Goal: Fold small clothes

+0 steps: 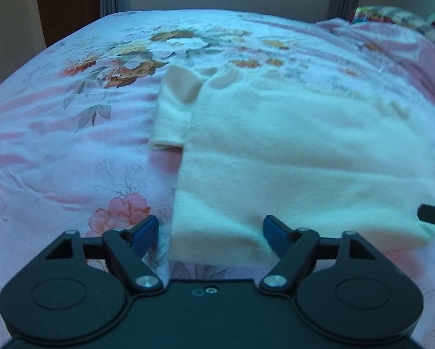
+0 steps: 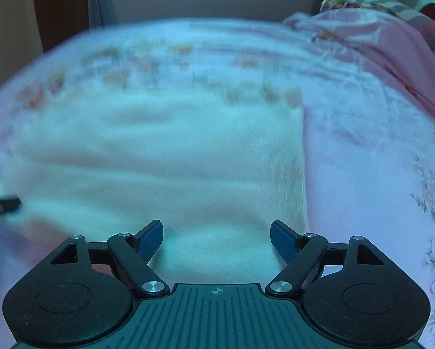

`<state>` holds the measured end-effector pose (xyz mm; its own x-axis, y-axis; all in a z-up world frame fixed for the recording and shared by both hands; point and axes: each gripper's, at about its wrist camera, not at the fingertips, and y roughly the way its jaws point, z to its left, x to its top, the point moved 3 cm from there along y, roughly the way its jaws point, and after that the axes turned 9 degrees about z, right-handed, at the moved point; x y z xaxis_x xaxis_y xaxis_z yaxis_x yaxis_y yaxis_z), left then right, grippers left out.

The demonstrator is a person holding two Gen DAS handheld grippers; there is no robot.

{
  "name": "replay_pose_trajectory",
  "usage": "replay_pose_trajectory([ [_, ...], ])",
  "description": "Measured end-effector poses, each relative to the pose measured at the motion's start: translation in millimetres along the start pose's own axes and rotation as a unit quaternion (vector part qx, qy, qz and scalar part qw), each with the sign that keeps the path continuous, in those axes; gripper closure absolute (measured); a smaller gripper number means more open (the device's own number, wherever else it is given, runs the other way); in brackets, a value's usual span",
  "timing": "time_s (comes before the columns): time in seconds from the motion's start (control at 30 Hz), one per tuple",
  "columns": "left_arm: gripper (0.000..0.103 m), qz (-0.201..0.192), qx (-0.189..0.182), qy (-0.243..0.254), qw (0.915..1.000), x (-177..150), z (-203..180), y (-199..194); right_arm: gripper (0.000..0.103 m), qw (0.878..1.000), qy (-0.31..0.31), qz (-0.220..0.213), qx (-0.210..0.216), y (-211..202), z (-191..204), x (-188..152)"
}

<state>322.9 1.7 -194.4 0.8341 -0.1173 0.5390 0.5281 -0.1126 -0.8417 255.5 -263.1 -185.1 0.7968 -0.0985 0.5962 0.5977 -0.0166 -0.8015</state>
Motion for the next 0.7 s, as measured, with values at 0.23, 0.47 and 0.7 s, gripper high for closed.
replay_pose_trajectory([
  [0.23, 0.019, 0.008, 0.020, 0.013, 0.9997, -4, -4, 11, 0.017, 0.998, -0.033, 0.033, -0.033, 21, 14, -5],
  [0.47, 0.025, -0.028, -0.009, 0.035, 0.9989, -1, -34, -8, 0.017, 0.999, -0.038, -0.003, 0.001, 8, 42, 10],
  [0.7, 0.018, -0.027, 0.018, 0.101, 0.9943, -27, -42, 3, 0.016, 0.997, -0.078, 0.012, 0.000, 29, 60, -18],
])
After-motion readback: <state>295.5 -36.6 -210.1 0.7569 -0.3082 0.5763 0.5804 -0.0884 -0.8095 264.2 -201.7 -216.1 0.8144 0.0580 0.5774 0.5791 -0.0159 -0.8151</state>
